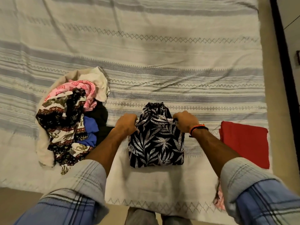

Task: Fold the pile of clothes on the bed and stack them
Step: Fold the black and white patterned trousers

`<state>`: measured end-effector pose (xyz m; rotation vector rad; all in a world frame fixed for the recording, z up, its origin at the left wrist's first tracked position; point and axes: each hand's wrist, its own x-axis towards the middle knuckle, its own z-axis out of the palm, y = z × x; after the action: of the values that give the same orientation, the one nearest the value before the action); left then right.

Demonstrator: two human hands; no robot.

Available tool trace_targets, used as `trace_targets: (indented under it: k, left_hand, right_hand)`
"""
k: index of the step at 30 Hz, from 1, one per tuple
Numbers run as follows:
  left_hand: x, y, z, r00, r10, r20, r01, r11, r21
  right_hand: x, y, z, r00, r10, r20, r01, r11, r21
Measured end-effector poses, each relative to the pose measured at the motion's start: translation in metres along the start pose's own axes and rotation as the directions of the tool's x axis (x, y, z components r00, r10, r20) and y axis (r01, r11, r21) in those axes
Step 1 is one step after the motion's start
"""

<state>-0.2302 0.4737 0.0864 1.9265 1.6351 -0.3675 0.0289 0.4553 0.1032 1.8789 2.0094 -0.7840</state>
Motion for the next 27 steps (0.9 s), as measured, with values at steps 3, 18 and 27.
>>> trace_targets:
  k: [3, 18, 27]
  left_hand:
    - [0.036, -0.006, 0.0, 1.0, -0.016, 0.003, 0.016, 0.999, -0.037]
    - [0.081, -0.008, 0.072, 0.997, -0.055, -0.057, 0.052, 0.997, -0.048]
    - [0.066, -0.009, 0.109, 0.94, -0.34, -0.038, 0.303, 0.879, -0.367]
  right_hand:
    - [0.038, 0.012, 0.001, 0.999, 0.01, 0.033, -0.012, 0.999, 0.048]
    - [0.094, 0.004, 0.071, 0.992, -0.112, 0.062, 0.108, 0.992, 0.059]
    - [0.079, 0.006, 0.106, 0.922, 0.384, -0.052, -0.296, 0.784, 0.546]
